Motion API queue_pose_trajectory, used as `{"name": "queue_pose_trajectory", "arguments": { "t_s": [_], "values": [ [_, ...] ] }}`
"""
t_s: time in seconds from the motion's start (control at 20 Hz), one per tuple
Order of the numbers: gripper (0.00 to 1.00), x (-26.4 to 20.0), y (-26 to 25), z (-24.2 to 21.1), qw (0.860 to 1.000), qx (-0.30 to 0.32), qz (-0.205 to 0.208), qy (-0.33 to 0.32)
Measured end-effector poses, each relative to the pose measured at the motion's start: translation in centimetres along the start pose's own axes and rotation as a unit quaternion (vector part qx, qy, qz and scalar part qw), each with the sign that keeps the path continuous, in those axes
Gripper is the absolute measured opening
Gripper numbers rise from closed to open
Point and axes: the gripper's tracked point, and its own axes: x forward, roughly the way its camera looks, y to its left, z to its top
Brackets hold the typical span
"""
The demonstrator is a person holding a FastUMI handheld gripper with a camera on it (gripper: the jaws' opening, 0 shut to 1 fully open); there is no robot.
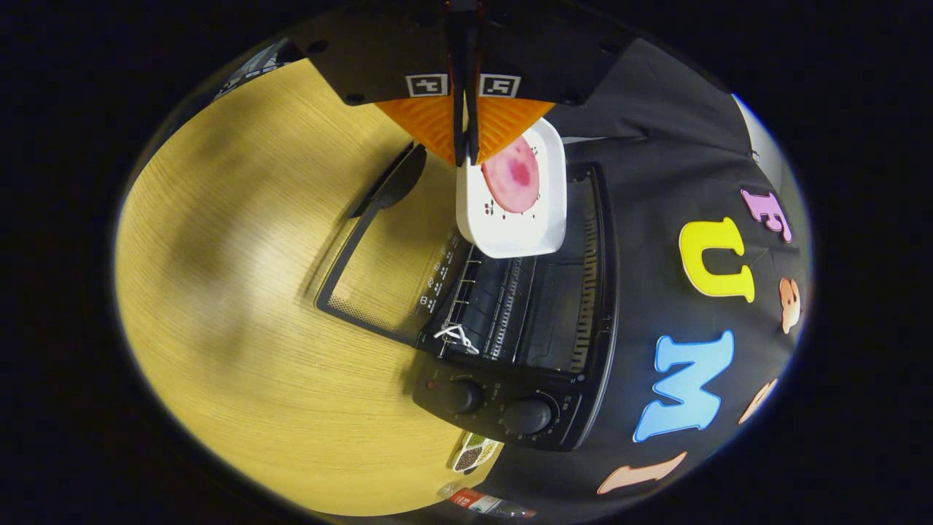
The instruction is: Open the toaster oven, put the food inside, and close the toaster oven door.
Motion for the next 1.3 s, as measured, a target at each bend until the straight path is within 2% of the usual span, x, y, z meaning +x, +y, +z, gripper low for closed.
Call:
{"name": "queue_pose_trajectory", "arguments": {
  "t_s": [0.55, 0.8, 1.3],
  "values": [
    [0.02, 4.1, 2.0, 3.4, 0.995, 0.066, 0.017, -0.078],
    [0.02, 6.3, 2.7, 3.4, 0.989, 0.104, 0.028, -0.098],
    [0.02, 9.4, 3.8, 6.5, 0.979, 0.120, 0.020, -0.165]
  ]
}}
